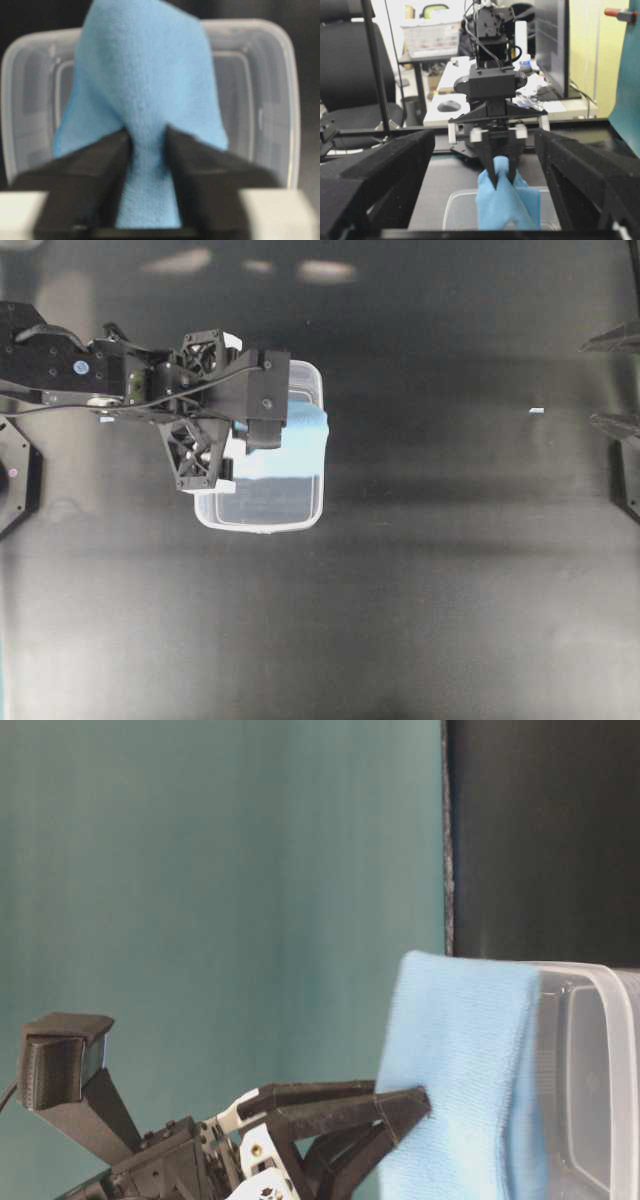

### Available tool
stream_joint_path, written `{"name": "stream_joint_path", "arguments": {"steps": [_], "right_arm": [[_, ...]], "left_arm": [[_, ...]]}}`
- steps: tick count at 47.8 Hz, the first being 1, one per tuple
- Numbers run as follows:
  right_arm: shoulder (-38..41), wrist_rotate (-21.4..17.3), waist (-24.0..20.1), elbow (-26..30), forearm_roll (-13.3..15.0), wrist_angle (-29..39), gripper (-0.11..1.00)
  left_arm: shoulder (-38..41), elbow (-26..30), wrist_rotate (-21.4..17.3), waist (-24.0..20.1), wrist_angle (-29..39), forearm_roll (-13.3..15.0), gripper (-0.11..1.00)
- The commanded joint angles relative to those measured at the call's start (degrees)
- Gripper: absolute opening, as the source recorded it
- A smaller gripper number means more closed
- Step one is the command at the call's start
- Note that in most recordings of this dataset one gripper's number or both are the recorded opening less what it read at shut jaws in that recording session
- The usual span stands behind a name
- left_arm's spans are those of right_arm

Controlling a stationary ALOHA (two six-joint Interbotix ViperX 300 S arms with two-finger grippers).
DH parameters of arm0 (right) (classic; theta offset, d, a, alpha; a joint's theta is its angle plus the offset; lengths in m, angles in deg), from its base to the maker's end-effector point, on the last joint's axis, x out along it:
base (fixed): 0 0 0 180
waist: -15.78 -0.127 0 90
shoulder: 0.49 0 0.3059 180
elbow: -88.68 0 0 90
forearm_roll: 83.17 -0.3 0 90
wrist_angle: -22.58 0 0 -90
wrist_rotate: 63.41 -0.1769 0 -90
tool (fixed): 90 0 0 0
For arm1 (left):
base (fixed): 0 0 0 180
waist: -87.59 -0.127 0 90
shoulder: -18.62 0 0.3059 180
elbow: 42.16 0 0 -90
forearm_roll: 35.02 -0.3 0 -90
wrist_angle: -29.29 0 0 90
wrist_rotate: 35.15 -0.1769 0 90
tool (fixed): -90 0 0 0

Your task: Place the blue towel into the container with the left arm.

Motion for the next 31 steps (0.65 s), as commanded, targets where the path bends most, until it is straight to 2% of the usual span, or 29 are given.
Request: {"name": "stream_joint_path", "arguments": {"steps": [1,6,10,18,31], "right_arm": [[0.35,-0.09,0.09,0.44,-0.18,-0.26,0.78],[0.35,-0.09,0.09,0.35,-0.18,-0.26,0.78],[0.35,-0.09,0.09,0.44,-0.18,-0.26,0.78],[0.35,-0.09,0.09,0.44,-0.18,-0.26,0.78],[0.35,0.00,0.18,0.18,-0.26,-0.26,0.78]], "left_arm": [[-0.26,-0.09,-0.18,0.18,-1.14,-0.18,0.45],[0.09,0.00,0.79,0.09,-1.32,-0.18,0.75],[-0.18,0.09,1.23,0.18,-1.14,-0.18,0.89],[-4.39,0.88,2.46,0.35,-0.44,-0.18,0.90],[-18.90,-1.05,6.42,0.53,-4.04,-0.18,0.90]]}}
